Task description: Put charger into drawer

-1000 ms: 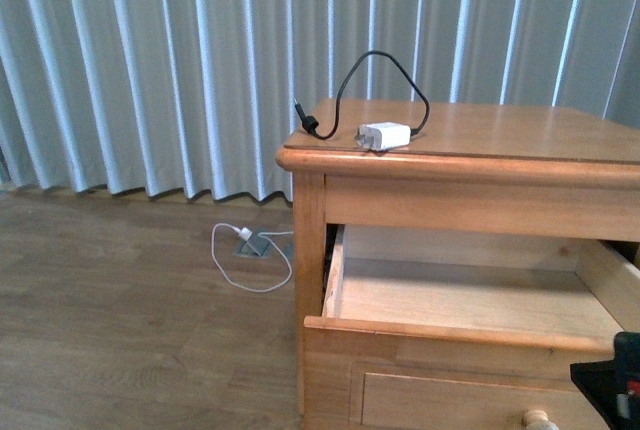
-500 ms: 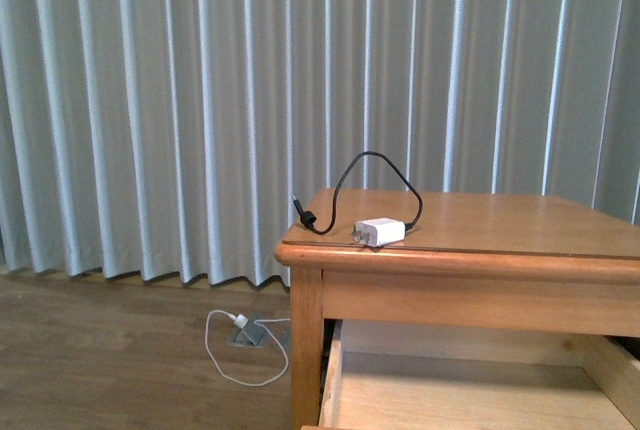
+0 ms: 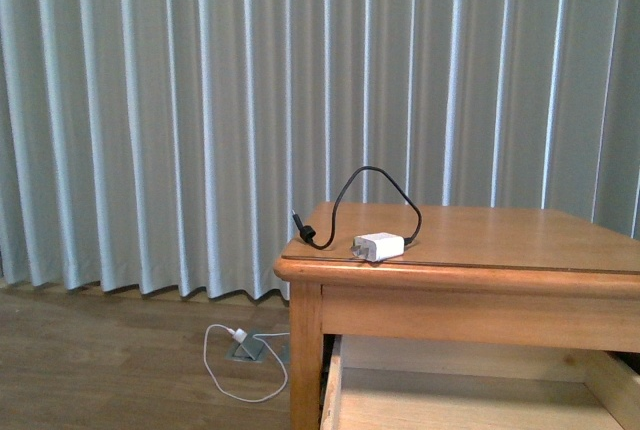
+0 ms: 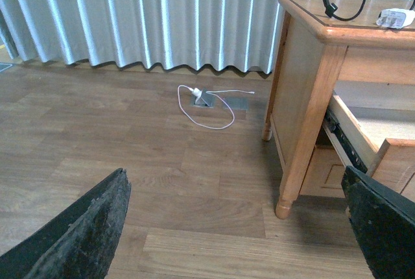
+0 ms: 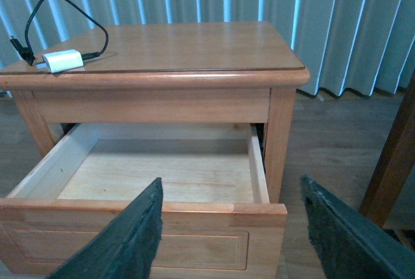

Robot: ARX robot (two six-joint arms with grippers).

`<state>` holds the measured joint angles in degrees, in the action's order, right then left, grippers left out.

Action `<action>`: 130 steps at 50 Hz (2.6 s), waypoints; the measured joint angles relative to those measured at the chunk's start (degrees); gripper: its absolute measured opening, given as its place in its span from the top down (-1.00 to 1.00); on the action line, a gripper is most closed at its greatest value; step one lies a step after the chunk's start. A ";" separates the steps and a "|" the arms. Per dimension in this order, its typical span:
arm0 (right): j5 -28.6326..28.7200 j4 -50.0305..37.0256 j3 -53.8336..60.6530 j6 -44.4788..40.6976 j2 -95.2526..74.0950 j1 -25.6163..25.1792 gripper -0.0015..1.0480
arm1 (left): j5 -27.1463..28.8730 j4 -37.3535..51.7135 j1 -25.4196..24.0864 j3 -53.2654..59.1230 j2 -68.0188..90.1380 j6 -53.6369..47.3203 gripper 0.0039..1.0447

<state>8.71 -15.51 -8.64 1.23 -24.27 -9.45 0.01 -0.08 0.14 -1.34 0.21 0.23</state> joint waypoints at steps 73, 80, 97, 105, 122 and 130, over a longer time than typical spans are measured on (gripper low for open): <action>-8.66 1.49 3.78 -1.03 5.16 9.22 -0.83 | -0.66 21.24 16.70 -34.60 71.47 -9.49 -0.89; -8.66 1.49 3.78 -1.03 5.16 9.25 -0.83 | 0.52 23.41 19.10 -47.34 85.46 -10.60 -0.89; -8.66 1.49 3.78 -1.03 5.16 9.25 -0.83 | 4.33 23.67 24.46 -76.96 109.85 -12.00 -0.89; -8.66 1.49 3.78 -1.03 5.16 9.25 -0.83 | 4.83 21.00 25.75 -87.06 116.72 -12.04 -0.89; -8.68 1.49 3.78 -1.03 5.16 9.25 -0.83 | 3.56 15.39 26.64 -103.03 127.99 -12.20 -0.89; -8.66 1.49 3.78 -1.03 5.16 9.25 -0.83 | 3.21 12.87 26.64 -106.51 130.49 -12.20 -0.89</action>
<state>0.05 -14.02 -4.86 0.21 -19.11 -0.21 3.22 12.80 26.79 -107.85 130.69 -11.97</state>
